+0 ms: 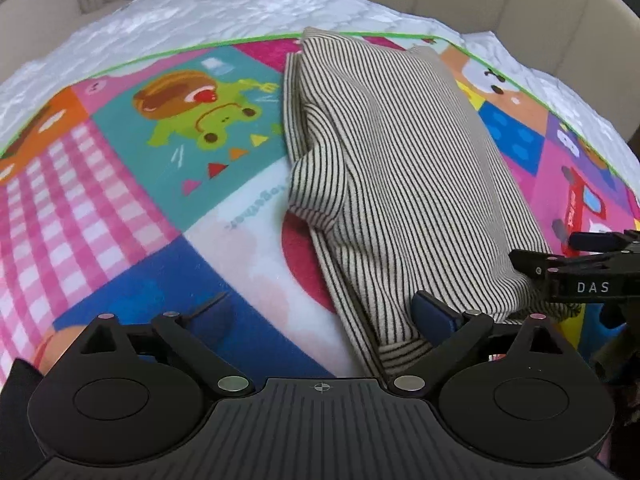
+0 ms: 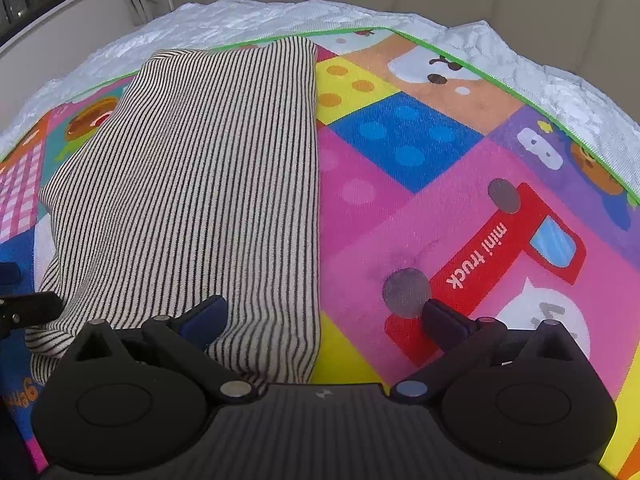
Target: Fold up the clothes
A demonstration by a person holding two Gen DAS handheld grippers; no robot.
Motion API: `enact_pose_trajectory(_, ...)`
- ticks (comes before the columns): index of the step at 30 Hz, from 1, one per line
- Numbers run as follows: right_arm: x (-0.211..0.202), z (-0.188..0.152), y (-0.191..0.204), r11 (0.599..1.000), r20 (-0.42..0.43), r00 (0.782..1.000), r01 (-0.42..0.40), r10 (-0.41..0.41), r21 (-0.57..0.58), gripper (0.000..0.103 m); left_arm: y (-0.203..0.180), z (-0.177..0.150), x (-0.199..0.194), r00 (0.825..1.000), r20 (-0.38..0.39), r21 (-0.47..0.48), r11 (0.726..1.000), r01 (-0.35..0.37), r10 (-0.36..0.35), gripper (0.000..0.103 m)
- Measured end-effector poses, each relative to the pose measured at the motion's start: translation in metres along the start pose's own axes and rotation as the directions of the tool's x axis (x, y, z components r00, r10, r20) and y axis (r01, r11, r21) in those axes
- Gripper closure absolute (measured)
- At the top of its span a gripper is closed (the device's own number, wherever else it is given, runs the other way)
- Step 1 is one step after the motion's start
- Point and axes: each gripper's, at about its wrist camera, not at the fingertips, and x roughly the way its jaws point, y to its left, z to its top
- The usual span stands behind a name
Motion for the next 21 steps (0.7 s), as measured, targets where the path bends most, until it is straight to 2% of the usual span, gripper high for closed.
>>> enact_pose_trajectory(11,0.0006,0.0011,0.0028,1.0,0.02,1.0,0.012,-0.011,-0.027,0.0,0.0015,-0.0007,0.0005,1.0,-0.004,-0.031,0.999,-0.012,0.012,0.0)
enact_pose_trajectory(21,0.0032,0.0022,0.0003,1.0,-0.003,1.0,-0.003,0.003,-0.007,0.0,0.0031,0.0,0.002,1.0,-0.004,-0.038,0.999,-0.006,0.006,0.0)
